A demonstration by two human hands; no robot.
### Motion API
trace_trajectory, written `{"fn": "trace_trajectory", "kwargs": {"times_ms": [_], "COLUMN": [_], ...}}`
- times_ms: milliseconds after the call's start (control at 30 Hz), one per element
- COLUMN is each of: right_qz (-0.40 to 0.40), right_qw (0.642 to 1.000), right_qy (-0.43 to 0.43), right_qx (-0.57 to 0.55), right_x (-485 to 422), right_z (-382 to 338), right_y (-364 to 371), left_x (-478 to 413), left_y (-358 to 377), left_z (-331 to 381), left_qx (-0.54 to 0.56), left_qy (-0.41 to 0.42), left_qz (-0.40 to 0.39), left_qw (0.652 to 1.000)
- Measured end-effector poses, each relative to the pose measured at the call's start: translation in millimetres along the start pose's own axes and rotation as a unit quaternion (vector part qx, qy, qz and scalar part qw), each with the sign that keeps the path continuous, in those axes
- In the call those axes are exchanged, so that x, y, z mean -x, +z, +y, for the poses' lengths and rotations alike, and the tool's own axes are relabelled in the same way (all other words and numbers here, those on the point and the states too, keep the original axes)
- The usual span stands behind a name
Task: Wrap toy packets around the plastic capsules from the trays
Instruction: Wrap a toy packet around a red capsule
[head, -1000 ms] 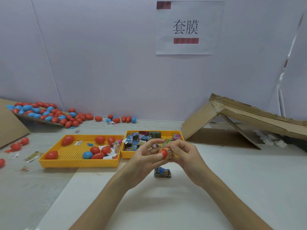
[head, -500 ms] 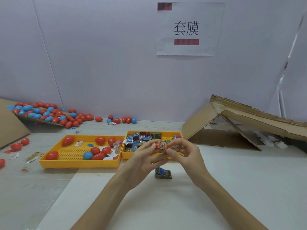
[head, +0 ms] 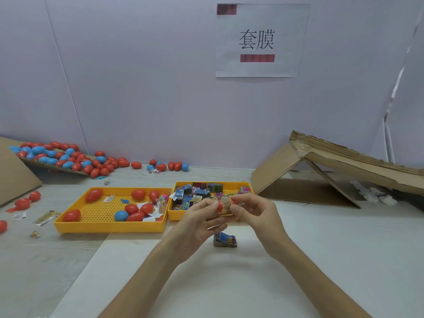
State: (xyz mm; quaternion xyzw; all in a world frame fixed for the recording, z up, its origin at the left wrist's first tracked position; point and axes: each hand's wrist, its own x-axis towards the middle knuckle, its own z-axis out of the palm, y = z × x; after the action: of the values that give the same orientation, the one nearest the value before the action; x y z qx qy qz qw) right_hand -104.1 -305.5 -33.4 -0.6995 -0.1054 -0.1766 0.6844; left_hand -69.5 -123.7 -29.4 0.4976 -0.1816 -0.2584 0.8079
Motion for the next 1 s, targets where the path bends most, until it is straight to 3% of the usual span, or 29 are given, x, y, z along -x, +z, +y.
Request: {"fn": "trace_trajectory", "kwargs": {"times_ms": [300,533,800,1000], "right_qz": [-0.002,0.010,-0.002,-0.025], "right_qw": [0.998,0.999,0.999,0.995], "right_qy": [0.012,0.031,0.030,0.060], "right_qx": [-0.058,-0.023,-0.015,-0.075], "right_x": [-1.6,-1.0,-0.3,-2.3], "right_z": [2.3,3.0,2.0,4.8], "right_y": [-0.5,1.3,1.3,-2.8], "left_x": [0.8,-2.7,0.4,1.4], "left_y": [1.3,1.4,2.8,3.5], "left_z": [0.3,-2.6,-0.7,-0.6], "left_qx": [0.004,-0.002,-0.008,-0.002], "left_qy": [0.014,0.005,0.007,0.004], "left_qz": [-0.002,0.017,-0.014,-0.016], "left_qw": [1.000,1.000,1.000,1.000]}}
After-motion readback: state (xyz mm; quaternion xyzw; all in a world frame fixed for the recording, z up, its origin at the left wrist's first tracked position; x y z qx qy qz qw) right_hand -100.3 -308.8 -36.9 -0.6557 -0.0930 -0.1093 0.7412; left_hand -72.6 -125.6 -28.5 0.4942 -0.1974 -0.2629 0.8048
